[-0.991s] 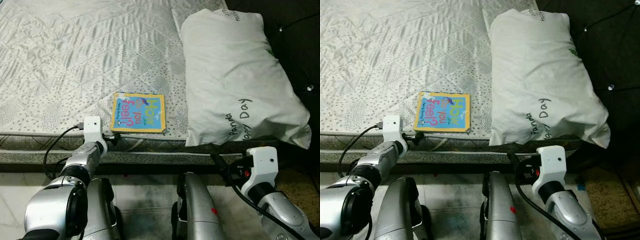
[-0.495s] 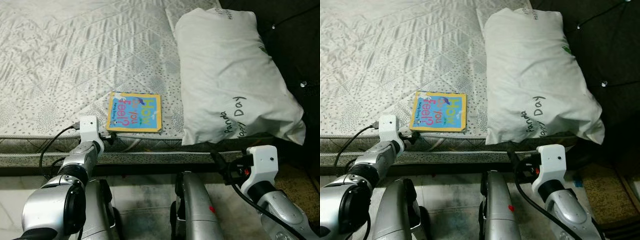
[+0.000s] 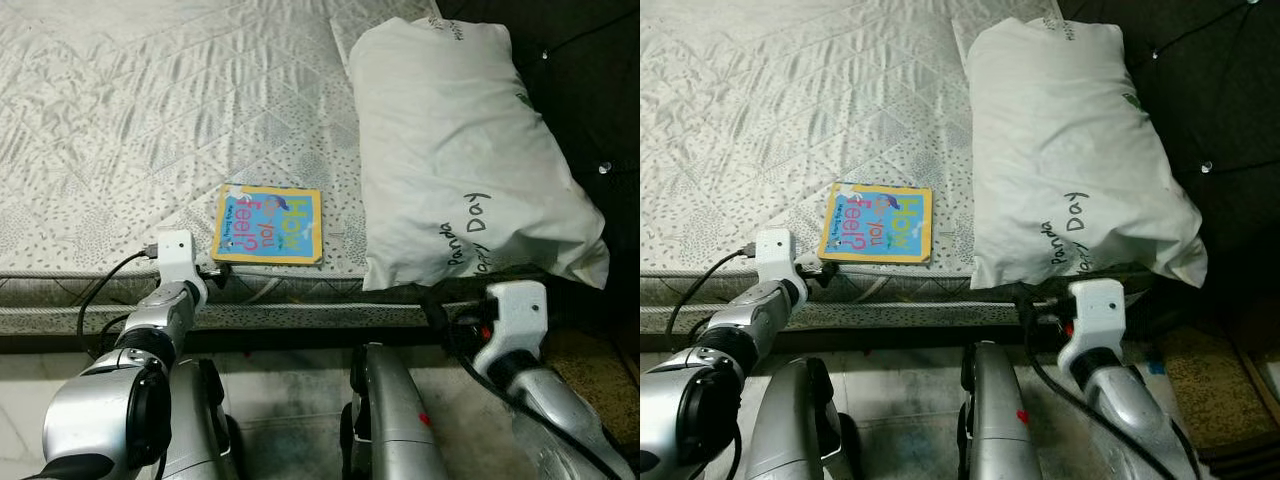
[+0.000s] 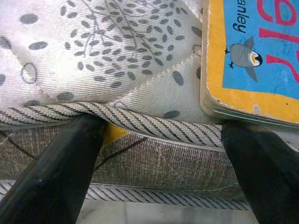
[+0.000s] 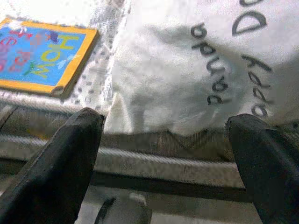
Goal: Clean up the room
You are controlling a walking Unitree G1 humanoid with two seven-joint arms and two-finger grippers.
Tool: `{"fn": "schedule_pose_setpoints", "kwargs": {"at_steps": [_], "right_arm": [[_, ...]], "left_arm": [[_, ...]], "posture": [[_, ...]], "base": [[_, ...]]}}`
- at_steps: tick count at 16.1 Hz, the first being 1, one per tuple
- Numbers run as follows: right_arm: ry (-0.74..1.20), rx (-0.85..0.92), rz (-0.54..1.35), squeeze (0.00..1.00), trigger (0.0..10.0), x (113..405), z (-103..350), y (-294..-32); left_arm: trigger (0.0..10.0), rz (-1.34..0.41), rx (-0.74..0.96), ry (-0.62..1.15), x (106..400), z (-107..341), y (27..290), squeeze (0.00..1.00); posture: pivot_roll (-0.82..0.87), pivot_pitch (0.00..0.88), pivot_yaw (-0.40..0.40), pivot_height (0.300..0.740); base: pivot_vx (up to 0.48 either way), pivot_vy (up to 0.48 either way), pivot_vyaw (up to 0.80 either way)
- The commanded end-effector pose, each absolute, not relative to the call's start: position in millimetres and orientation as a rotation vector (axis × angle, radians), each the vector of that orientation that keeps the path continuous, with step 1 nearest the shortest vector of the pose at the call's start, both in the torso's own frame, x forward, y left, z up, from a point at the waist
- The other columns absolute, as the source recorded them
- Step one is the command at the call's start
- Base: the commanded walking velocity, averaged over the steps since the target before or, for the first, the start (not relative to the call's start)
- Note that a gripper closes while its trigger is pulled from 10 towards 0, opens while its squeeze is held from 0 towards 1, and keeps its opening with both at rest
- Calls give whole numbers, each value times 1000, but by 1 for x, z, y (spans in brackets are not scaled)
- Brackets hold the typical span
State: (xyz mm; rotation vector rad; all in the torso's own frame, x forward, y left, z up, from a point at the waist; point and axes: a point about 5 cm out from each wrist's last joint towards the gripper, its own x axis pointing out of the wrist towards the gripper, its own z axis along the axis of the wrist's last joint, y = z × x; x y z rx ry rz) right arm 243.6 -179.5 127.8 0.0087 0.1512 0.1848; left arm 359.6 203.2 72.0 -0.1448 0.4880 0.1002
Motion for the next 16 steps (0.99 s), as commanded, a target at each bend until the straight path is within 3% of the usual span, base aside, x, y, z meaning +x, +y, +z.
{"fn": "schedule_pose_setpoints", "kwargs": {"at_steps": [1,10,16], "right_arm": [[147,11,186,0,10000,246,126,-178],[38,31,223,0,10000,288,137,-158],[-40,144,210,0,10000,311,152,-142]], "left_arm": [[10000,135,-139,390,365,85,212,0],[10000,56,-191,272,342,77,200,0],[10000,93,-155,6,285,109,203,0]], "posture": [[-147,128,-44,570],[-68,6,-42,570],[-11,0,-34,570]], "base": [[0,0,0],[0,0,0],[0,0,0]]}}
